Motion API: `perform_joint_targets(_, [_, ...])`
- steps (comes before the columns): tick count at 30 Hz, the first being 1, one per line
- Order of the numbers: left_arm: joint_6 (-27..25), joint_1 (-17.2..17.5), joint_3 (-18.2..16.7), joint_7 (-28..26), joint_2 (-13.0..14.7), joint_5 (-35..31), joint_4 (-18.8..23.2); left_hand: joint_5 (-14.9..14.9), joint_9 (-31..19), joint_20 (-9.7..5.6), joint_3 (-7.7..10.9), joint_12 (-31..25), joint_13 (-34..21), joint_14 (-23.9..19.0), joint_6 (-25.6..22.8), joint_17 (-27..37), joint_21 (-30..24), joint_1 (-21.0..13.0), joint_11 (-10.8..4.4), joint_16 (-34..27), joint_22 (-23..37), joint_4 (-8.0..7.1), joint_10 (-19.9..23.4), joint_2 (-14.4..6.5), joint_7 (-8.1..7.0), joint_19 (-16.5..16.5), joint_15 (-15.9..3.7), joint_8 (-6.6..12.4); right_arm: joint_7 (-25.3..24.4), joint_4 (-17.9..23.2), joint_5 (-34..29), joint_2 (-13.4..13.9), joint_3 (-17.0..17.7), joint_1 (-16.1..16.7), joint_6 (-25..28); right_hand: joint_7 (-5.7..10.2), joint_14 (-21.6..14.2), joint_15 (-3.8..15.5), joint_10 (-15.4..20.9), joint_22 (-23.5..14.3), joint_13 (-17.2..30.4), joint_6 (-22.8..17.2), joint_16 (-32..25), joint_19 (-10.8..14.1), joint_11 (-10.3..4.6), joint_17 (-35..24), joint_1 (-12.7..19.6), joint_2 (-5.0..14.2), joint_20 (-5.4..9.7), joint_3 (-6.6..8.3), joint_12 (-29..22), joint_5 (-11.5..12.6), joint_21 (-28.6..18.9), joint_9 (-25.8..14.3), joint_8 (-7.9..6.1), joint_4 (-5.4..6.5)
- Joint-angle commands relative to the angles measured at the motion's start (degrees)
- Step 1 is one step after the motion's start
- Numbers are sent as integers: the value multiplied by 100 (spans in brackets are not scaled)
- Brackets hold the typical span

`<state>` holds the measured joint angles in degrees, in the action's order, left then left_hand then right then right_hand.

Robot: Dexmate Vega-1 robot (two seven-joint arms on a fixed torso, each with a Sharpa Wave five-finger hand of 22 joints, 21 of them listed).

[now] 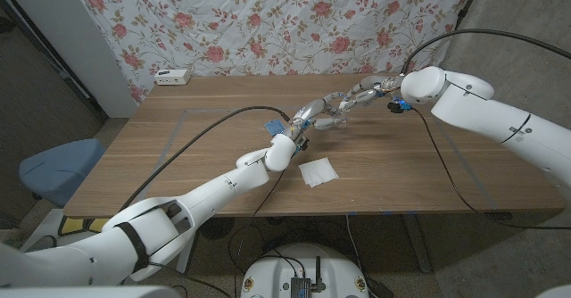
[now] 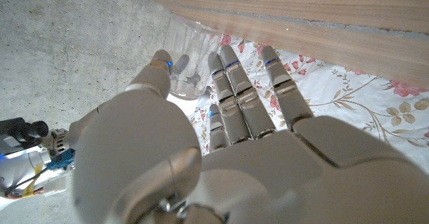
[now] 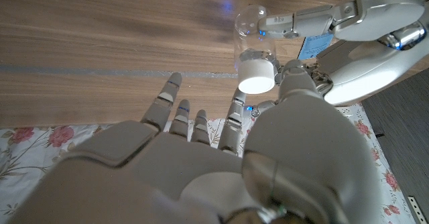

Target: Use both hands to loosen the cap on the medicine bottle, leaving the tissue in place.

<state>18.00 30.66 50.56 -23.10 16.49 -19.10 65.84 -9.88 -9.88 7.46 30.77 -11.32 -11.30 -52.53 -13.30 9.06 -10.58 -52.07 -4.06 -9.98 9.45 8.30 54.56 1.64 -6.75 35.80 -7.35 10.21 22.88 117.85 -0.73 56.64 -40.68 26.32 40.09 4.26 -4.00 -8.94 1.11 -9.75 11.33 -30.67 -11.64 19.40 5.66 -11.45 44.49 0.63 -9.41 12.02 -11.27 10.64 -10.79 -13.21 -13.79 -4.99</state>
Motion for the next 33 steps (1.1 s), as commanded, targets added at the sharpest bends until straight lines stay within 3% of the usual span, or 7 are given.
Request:
perform_joint_targets(1, [29, -47, 18, 13, -32, 6, -72, -29, -16, -11, 36, -36, -29, -67, -30, 20, -15, -30, -341, 2, 19, 15, 368, -84, 0, -21, -436, 45, -52, -20, -112, -62, -49, -5, 59, -13, -64, -15, 88, -19, 17, -150, -51, 55, 23, -13, 105, 47, 40, 36, -37, 65, -48, -46, -76, -50])
perform_joint_targets(21, [26, -49, 19, 7, -37, 28, -96, -30, -16, -5, 43, -33, -29, -76, -44, 22, -12, -26, -339, -3, 19, 14, 361, -94, -12, -38, -428, 46, -275, -1, -184, -118, -15, 79, 137, 82, -231, 56, 290, -18, 20, -573, -107, 147, -27, -16, 248, 152, 87, 117, -87, 89, -69, -146, -327, -180])
perform_joint_targets(33, [48, -61, 23, 9, -49, 43, -136, -28, -16, -9, 41, -38, -30, -77, -63, 22, -15, -23, -327, -2, 19, 15, 375, -89, -28, -30, -429, 50, -322, -4, -258, -136, -51, 74, 150, 149, -321, 116, 380, -17, 19, -796, -132, 210, -128, -17, 330, 181, 107, 149, -97, 92, -81, -196, -466, -250])
